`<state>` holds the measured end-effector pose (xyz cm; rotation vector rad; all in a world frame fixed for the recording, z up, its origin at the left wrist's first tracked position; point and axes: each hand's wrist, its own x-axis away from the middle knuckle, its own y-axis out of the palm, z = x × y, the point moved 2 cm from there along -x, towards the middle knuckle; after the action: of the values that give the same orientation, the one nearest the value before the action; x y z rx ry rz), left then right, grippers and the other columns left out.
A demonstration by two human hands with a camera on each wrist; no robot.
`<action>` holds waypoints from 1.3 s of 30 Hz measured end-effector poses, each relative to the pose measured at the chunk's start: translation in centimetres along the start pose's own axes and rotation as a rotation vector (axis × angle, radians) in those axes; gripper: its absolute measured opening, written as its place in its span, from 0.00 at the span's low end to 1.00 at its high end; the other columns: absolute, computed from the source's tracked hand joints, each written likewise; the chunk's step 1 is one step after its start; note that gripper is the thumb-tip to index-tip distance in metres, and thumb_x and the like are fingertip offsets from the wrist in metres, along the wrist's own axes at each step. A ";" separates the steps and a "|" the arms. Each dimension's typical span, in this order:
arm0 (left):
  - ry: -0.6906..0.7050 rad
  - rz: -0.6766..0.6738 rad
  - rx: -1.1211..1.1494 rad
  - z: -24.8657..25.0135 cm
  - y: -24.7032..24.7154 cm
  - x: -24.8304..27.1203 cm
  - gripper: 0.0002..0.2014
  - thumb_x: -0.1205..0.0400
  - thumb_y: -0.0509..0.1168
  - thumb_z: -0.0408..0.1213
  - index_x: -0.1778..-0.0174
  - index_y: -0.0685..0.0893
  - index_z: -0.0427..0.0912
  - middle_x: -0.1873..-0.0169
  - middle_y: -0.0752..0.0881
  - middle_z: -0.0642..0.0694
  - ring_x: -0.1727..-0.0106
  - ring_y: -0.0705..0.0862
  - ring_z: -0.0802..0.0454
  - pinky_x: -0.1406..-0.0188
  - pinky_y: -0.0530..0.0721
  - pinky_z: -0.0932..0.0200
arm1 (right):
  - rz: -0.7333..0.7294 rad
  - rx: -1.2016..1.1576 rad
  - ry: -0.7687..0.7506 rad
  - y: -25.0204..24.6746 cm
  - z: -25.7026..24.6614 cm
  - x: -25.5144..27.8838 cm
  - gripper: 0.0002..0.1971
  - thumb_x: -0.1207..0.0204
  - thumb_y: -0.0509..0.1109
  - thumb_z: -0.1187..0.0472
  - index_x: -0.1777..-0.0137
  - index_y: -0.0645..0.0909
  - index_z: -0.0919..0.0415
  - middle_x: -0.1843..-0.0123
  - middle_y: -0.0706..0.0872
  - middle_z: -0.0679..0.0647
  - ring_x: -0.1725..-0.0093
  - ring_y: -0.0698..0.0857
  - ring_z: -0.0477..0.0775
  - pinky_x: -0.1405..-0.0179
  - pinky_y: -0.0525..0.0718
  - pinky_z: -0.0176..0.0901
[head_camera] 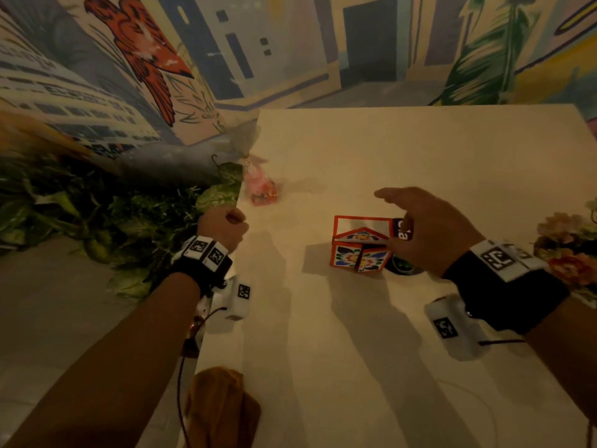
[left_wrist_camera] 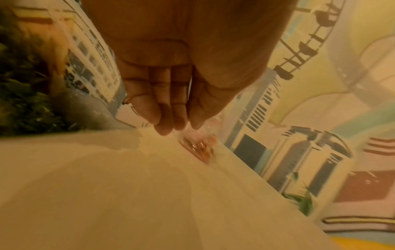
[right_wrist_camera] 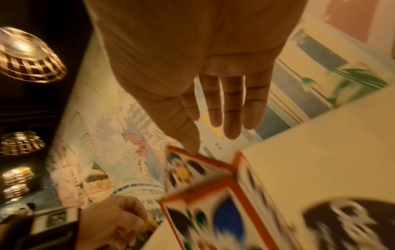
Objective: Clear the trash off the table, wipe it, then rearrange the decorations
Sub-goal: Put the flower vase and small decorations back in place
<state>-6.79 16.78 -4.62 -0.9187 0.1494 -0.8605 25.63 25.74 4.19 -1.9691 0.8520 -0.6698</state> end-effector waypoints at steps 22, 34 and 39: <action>0.011 -0.225 0.044 2.3 -1.4 -9.0 0.29 0.32 0.79 0.44 0.39 0.76 0.41 0.51 0.82 0.49 0.58 0.83 0.50 0.62 0.86 0.57 | -0.113 -0.502 0.242 12.2 -14.3 -13.9 0.22 0.23 0.65 0.62 0.29 0.69 0.58 0.32 0.78 0.57 0.36 0.79 0.60 0.52 0.70 0.36; 0.157 -0.168 0.057 2.3 0.1 -8.2 0.25 0.22 0.70 0.42 0.30 0.77 0.42 0.38 0.83 0.45 0.47 0.81 0.54 0.56 0.74 0.65 | -0.175 -0.522 0.163 13.0 -14.5 -16.8 0.14 0.22 0.65 0.58 0.38 0.76 0.59 0.45 0.82 0.53 0.54 0.76 0.51 0.59 0.72 0.35; 0.221 -0.210 0.062 0.9 0.8 -5.7 0.17 0.23 0.70 0.38 0.38 0.82 0.42 0.49 0.85 0.49 0.56 0.83 0.51 0.65 0.76 0.65 | -0.096 -0.718 0.149 14.0 -14.1 -13.1 0.14 0.24 0.59 0.73 0.40 0.75 0.64 0.57 0.79 0.54 0.66 0.73 0.40 0.76 0.69 0.16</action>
<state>-9.73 21.65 -6.04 -0.7889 0.2193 -1.1556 3.05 23.30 -2.85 -2.6338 1.2125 -0.6196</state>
